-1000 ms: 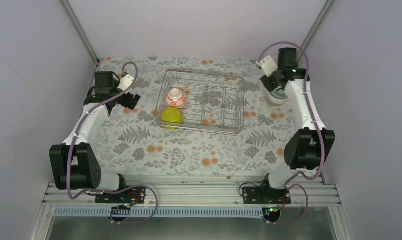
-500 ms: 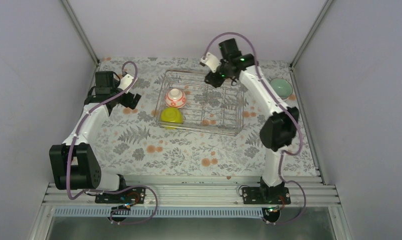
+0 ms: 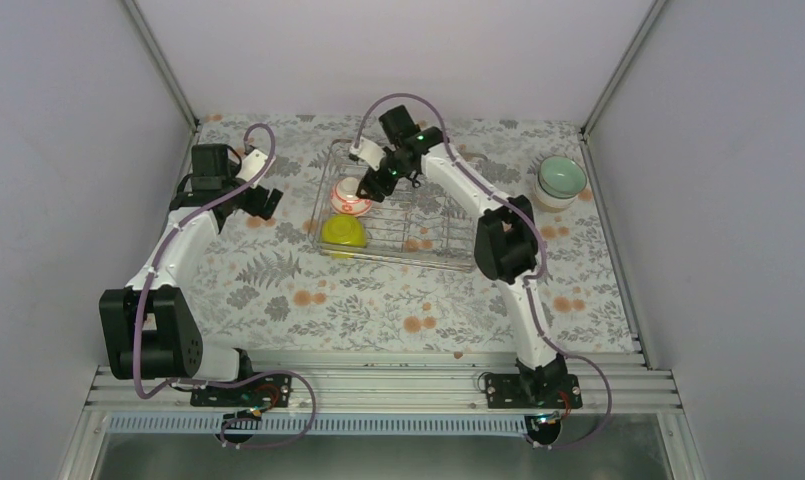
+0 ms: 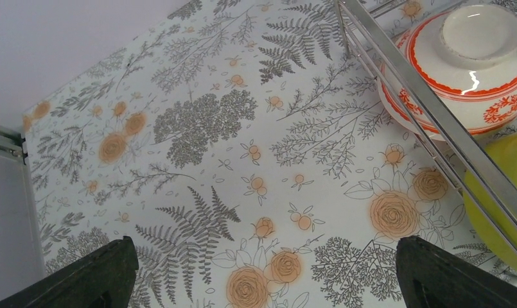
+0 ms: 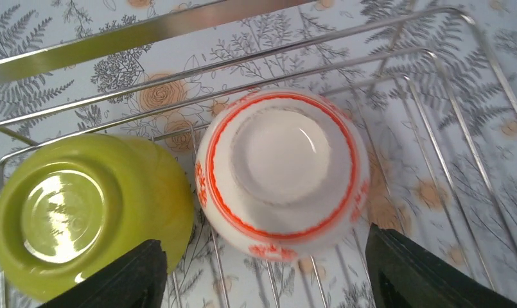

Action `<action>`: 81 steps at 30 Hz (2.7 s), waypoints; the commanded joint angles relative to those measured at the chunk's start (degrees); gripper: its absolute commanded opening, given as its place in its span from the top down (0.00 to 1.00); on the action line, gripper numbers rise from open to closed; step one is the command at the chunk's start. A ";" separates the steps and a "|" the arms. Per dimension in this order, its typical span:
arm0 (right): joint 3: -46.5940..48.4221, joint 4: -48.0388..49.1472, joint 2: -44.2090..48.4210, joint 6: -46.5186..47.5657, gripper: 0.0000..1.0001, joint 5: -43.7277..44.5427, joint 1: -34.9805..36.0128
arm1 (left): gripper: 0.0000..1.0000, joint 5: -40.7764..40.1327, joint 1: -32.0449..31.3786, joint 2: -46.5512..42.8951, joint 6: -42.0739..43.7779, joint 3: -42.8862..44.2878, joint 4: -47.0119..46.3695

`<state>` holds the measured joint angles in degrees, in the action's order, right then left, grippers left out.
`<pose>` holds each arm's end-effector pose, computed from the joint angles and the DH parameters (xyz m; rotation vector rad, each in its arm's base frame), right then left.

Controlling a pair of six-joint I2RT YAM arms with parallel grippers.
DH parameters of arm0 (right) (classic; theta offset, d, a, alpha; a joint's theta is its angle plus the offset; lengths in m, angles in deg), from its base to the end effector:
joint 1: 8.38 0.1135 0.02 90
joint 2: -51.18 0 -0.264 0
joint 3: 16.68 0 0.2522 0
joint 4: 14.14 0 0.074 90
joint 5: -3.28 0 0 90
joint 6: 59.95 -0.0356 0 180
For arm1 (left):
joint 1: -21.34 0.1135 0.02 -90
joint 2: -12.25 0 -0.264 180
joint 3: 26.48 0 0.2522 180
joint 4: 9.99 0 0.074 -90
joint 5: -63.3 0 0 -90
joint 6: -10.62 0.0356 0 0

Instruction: Unload the bowls from the dish rack

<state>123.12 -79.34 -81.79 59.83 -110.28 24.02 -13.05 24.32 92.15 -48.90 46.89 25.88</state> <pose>0.4198 0.2833 0.2459 -1.4448 2.1046 0.5478 0.3045 0.0074 0.2715 0.6595 2.1883 0.0282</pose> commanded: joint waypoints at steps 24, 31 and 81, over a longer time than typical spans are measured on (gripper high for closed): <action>1.08 13.93 -8.21 -2.27 0.20 2.90 3.38 | 0.00 0.06 -0.08 -1.45 -1.23 -5.16 -3.83; 2.19 14.37 -10.10 -2.51 0.25 2.64 3.37 | 0.00 0.07 -0.08 -2.17 -1.13 -6.02 -4.15; -8.55 12.67 21.75 -2.43 0.96 1.64 -7.09 | 0.00 47.84 -12.25 31.34 -14.48 37.42 12.71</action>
<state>114.33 -68.67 -61.94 57.93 -106.19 16.30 24.41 13.51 119.64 -60.96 78.50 38.36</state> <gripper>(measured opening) 0.442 0.998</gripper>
